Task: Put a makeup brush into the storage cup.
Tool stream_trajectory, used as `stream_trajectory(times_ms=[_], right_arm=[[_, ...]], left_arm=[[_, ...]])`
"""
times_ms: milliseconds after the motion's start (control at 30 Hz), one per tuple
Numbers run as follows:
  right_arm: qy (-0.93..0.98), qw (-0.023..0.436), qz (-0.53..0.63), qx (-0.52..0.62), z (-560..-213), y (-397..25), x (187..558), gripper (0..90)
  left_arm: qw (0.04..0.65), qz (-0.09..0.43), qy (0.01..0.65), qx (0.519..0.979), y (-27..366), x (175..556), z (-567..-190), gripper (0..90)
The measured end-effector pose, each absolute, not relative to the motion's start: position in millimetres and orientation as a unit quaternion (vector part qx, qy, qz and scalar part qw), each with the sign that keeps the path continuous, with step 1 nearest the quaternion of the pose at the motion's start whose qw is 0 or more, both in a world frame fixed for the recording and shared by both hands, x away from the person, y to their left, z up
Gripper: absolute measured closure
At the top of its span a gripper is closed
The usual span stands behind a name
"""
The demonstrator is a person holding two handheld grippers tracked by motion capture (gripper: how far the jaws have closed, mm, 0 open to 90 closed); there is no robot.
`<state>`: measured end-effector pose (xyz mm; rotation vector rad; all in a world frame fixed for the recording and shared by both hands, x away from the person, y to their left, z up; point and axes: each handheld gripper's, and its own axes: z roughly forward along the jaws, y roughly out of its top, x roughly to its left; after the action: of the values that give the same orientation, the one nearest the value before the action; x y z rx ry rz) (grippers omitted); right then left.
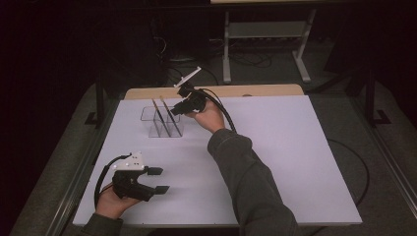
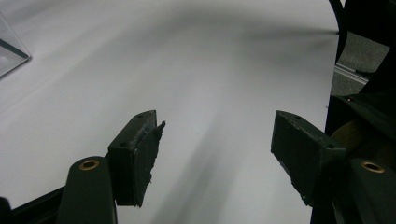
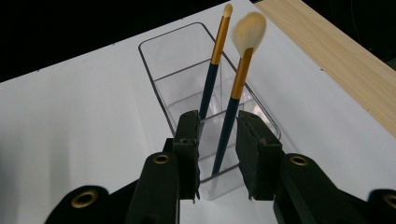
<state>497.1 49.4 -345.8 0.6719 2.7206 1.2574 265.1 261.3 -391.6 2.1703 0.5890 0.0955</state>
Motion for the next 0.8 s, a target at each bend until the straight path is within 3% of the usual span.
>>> stream_trajectory(times_ms=[800], right_arm=[[0.871,0.033,0.431,0.235,-338,12,484,60.3]], left_arm=[[0.428,0.035,0.238,0.871,260,264,-393,30.4]])
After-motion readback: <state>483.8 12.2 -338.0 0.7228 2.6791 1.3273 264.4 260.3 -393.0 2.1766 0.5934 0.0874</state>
